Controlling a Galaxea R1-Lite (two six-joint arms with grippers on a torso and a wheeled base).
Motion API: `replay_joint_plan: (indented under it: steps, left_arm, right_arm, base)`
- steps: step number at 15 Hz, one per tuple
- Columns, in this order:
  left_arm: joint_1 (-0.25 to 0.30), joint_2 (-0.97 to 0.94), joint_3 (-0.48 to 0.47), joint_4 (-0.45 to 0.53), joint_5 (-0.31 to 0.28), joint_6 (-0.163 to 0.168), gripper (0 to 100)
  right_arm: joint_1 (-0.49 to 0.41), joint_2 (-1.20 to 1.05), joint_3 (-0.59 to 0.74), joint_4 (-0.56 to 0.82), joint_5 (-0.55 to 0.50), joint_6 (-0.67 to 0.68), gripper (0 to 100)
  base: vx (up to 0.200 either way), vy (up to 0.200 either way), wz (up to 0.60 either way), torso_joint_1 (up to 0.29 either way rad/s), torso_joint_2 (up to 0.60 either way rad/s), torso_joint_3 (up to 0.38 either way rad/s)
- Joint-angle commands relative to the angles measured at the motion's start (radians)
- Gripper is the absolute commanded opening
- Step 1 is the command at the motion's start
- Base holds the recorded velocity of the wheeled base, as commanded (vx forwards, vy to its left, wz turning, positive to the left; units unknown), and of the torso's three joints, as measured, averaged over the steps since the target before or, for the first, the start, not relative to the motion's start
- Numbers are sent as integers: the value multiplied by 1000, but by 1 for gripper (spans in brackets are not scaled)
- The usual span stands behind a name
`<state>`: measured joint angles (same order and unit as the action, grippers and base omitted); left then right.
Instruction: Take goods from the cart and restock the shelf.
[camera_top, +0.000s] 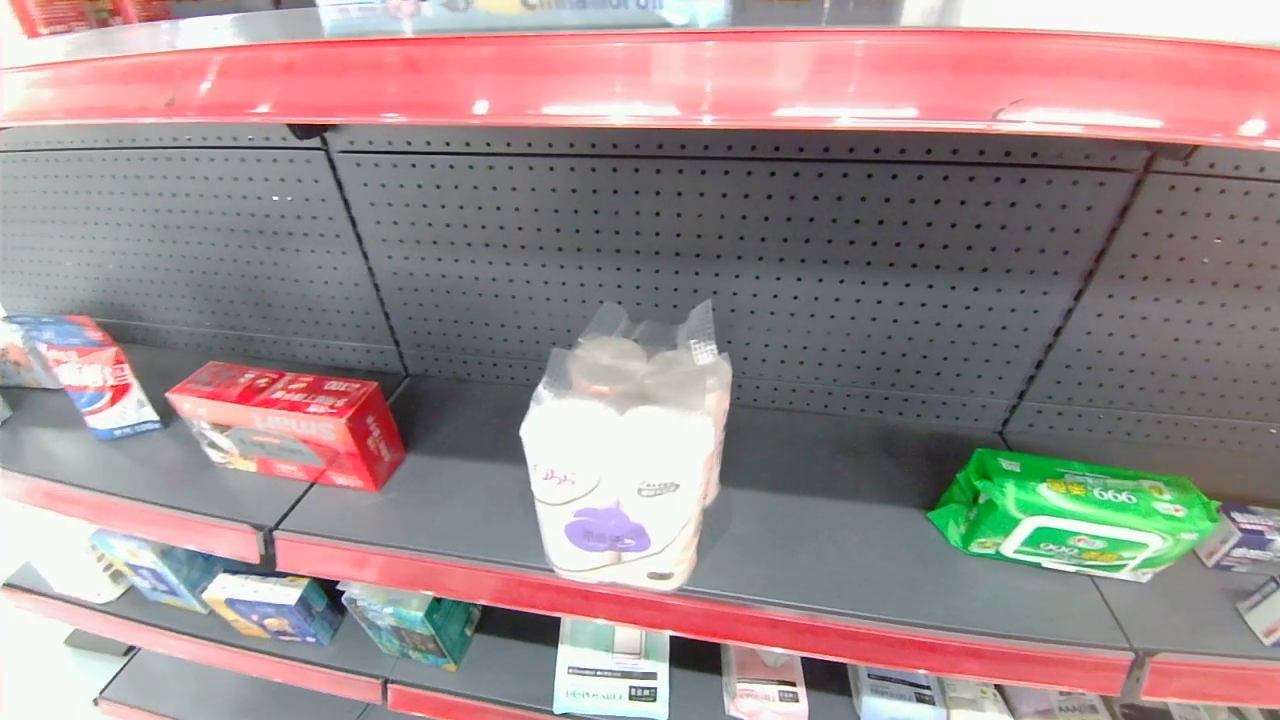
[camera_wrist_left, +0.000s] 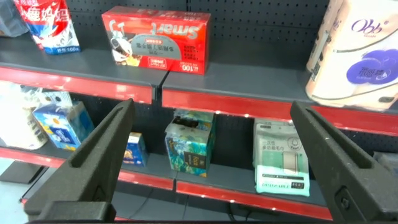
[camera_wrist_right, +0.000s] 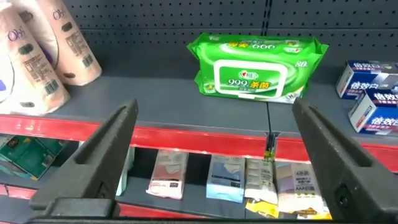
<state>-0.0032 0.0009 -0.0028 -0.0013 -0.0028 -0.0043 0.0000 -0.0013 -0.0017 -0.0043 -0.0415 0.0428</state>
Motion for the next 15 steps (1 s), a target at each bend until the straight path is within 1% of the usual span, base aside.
replay_joint_plan:
  steps: [1, 7, 10, 12, 14, 15]
  left_arm:
    - [0, 1, 0, 0, 0, 0, 100]
    - [0, 1, 0, 0, 0, 0, 100]
    - [0, 1, 1, 0, 0, 1, 100]
    - [0, 2, 0, 0, -10, 29, 100]
    - [0, 1, -2, -9, -39, 33, 100]
    - [-9, 31, -89, -32, -86, 7, 100]
  right_arm:
    - [0, 1, 0, 0, 0, 0, 100]
    - [0, 1, -1, 0, 0, -1, 100]
    - [0, 1, 0, 3, 0, -14, 100]
    - [0, 1, 0, 3, 0, -14, 100]
    - [0, 1, 0, 3, 0, -14, 100]
    - [0, 1, 0, 3, 0, -15, 100]
  base:
    - [0, 0, -600, 7, -2, 2]
    - [0, 0, -600, 5, 2, 2]
    - [0, 0, 0, 0, 0, 0]
    - [0, 0, 0, 0, 0, 0]
    - [0, 0, 0, 0, 0, 0]
    - [0, 0, 0, 0, 0, 0]
